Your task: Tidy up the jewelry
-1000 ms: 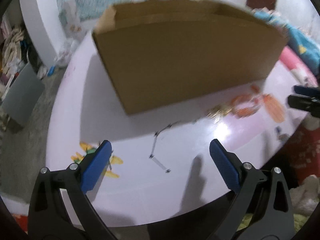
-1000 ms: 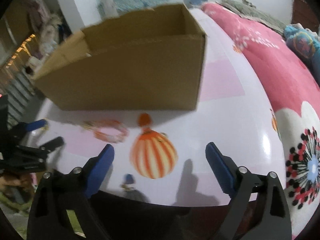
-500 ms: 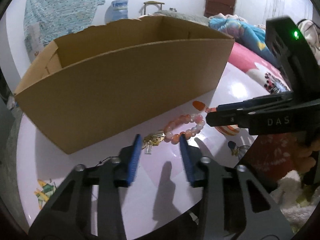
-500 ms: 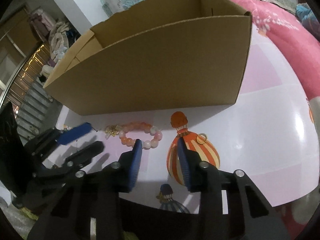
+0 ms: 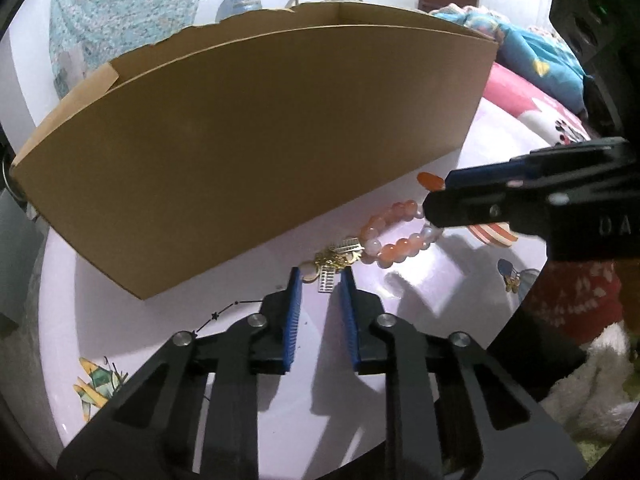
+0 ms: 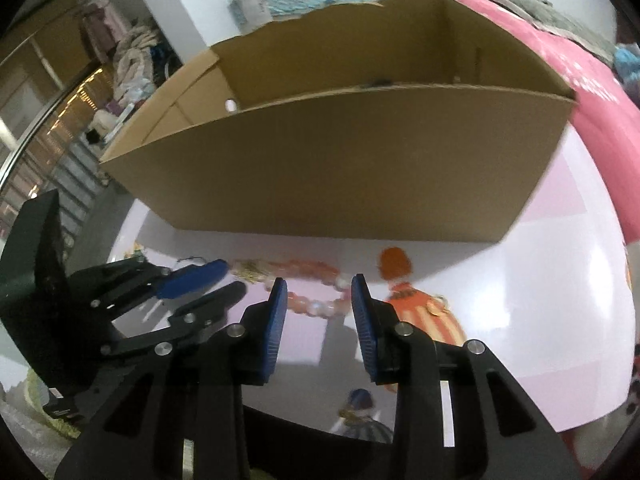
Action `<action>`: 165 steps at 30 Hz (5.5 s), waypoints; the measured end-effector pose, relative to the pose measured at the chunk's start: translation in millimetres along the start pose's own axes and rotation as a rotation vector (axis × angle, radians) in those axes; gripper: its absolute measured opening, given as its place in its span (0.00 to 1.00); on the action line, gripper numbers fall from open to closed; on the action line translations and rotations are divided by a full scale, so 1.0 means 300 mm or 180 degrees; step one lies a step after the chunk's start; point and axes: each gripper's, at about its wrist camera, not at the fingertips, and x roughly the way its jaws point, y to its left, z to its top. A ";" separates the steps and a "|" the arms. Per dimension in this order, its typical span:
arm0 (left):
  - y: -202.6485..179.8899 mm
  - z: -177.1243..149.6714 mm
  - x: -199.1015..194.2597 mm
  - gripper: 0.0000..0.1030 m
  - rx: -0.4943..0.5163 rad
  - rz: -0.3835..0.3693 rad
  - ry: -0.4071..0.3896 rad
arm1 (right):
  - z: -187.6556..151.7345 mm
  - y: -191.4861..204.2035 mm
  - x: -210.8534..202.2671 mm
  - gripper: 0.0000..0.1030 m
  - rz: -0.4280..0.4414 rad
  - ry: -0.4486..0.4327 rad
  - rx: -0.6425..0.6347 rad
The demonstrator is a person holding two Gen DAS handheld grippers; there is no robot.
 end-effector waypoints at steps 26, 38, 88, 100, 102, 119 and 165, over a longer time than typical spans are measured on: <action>0.020 0.001 -0.040 0.07 0.0077 -0.0042 -0.0111 | -0.044 0.099 0.082 0.31 -0.0330 0.0184 -0.0653; 0.000 0.018 0.009 0.07 0.0149 -0.0026 0.0061 | -0.033 -0.025 0.044 0.18 -0.0316 0.0071 -0.0258; 0.042 0.005 0.000 0.10 0.0322 -0.0129 0.0079 | -0.046 -0.011 -0.012 0.21 0.0151 -0.0069 -0.0163; 0.050 0.013 0.000 0.04 0.0328 -0.0243 0.0138 | -0.048 -0.010 -0.004 0.21 0.0138 -0.0080 -0.0146; 0.049 0.009 -0.006 0.04 0.0308 -0.0232 0.0142 | -0.048 -0.011 -0.004 0.21 0.0132 -0.0080 -0.0146; 0.113 -0.071 -0.067 0.04 -0.0191 -0.0008 0.0184 | -0.005 0.071 0.070 0.21 0.0142 -0.0001 -0.0607; 0.121 -0.057 -0.061 0.04 -0.0203 -0.0060 0.0126 | 0.013 0.113 0.095 0.20 0.0116 0.0117 -0.0676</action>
